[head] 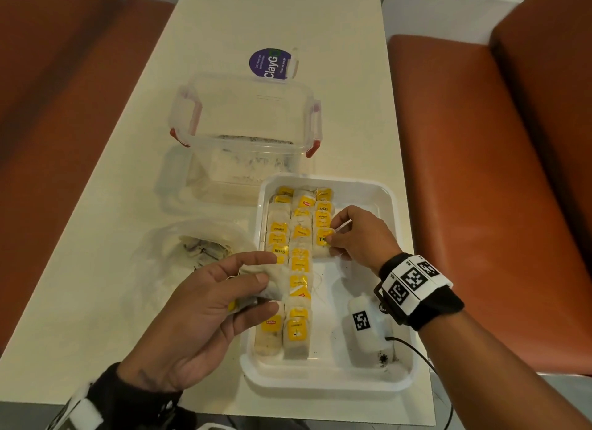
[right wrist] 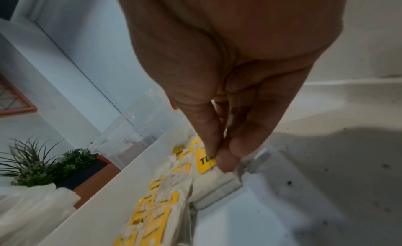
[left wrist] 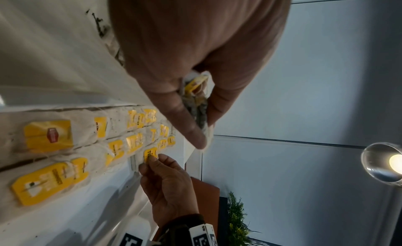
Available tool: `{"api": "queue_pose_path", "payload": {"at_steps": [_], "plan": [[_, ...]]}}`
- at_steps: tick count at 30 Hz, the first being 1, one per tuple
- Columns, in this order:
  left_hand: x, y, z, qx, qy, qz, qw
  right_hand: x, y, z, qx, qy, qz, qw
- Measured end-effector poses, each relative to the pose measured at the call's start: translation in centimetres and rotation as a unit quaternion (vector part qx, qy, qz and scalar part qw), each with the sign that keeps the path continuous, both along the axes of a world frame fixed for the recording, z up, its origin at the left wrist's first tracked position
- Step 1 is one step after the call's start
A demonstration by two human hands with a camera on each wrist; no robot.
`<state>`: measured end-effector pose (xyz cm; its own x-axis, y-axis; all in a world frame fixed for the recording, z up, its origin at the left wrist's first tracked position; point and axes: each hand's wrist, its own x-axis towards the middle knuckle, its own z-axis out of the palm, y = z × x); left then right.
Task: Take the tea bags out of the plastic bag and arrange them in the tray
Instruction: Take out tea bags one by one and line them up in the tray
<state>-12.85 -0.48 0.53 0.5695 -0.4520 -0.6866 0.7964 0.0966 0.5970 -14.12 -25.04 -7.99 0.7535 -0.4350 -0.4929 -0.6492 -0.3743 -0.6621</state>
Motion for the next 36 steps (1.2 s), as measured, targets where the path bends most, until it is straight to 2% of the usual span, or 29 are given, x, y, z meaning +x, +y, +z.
{"api": "queue_pose_path", "payload": {"at_steps": [8, 16, 18, 23, 26, 28, 31, 36], "plan": [[-0.2, -0.3, 0.2, -0.004, -0.001, 0.0, 1.0, -0.1, 0.0, 0.3, 0.037, -0.011, -0.013, 0.999], [-0.2, -1.0, 0.1, -0.017, -0.014, 0.018, 1.0, -0.8, 0.6, 2.1, 0.019, -0.05, -0.014, 0.998], [-0.2, -1.3, 0.1, -0.026, 0.001, 0.026, 0.999, -1.5, 1.3, 3.3, 0.016, -0.092, 0.01, 0.996], [0.5, -2.2, 0.2, -0.067, 0.091, 0.035, 0.993, -4.4, 3.5, 6.9, 0.085, -0.184, 0.151, 0.967], [0.8, -2.7, 0.1, -0.079, 0.116, 0.001, 0.99, -5.1, 3.9, 9.0, 0.124, -0.215, 0.197, 0.949], [1.0, -3.1, 0.1, -0.076, 0.109, -0.021, 0.991, -5.0, 3.9, 9.7, 0.113, -0.225, 0.217, 0.943], [1.2, -3.4, 0.0, -0.066, 0.101, -0.041, 0.992, -4.6, 3.7, 9.8, 0.1, -0.229, 0.199, 0.948], [1.3, -3.0, -0.2, -0.039, 0.082, -0.075, 0.993, -4.1, 3.1, 9.7, 0.169, -0.247, 0.119, 0.947]]}}
